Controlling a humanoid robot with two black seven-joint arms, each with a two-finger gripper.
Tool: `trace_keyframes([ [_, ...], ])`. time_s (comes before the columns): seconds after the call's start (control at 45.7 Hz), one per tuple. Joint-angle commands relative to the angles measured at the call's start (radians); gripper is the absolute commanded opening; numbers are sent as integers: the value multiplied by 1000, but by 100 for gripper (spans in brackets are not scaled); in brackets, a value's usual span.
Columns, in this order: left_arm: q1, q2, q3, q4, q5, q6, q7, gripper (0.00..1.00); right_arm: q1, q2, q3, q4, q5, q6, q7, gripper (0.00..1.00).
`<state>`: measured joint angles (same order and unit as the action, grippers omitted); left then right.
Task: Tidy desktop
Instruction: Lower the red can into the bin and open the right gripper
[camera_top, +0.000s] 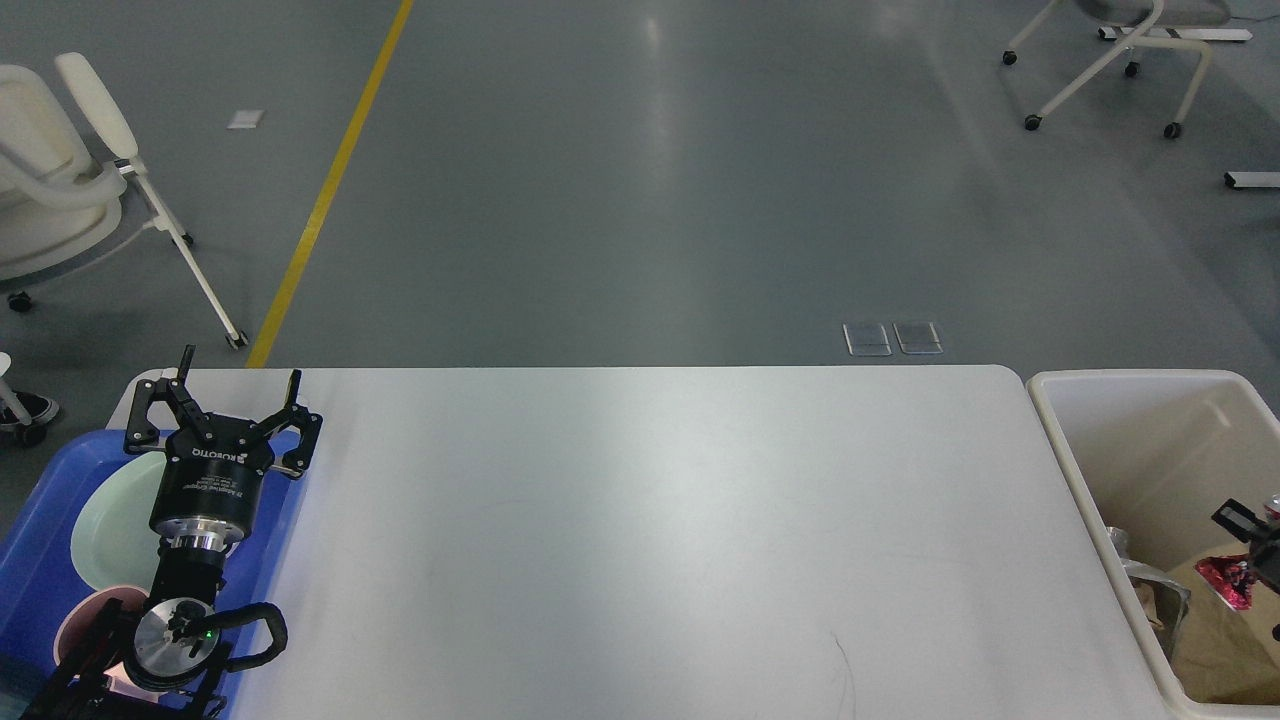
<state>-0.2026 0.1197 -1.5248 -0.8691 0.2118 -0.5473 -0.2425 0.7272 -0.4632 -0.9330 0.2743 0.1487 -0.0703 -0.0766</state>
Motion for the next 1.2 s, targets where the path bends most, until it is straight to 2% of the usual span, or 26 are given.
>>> trace_keyframes([
  [0.0, 0, -2, 0, -1, 0, 0, -1, 96, -69, 51, 46, -56, 0, -45, -2, 0],
  [0.131, 0, 0, 0, 1, 0, 0, -1, 96, -124, 110, 51, -109, -4, -75, -5, 0],
  [0.526, 0, 0, 0, -1, 0, 0, 0, 96, -143, 113, 51, -109, -1, -86, -8, 0],
  [0.547, 0, 0, 0, -1, 0, 0, -1, 96, -144, 113, 52, -110, -1, -88, -8, 5],
  [0.569, 0, 0, 2, 1, 0, 0, 0, 96, -146, 113, 54, -110, 0, -89, -8, 16],
  [0.591, 0, 0, 0, -1, 0, 0, 0, 96, -146, 112, 54, -110, 0, -104, -6, 43],
  [0.613, 0, 0, 0, 1, 0, 0, 0, 96, -146, 112, 56, -110, 0, -117, -6, 57],
  [0.679, 0, 0, 0, 1, 0, 0, 0, 96, -146, 112, 56, -110, 2, -175, -6, 94],
  [0.701, 0, 0, 0, -1, 0, 0, 0, 96, -146, 113, 56, -109, 2, -192, -6, 100],
  [1.182, 0, 0, 0, 1, 0, 0, 0, 96, -149, 110, 57, -96, -1, -214, 4, 100],
])
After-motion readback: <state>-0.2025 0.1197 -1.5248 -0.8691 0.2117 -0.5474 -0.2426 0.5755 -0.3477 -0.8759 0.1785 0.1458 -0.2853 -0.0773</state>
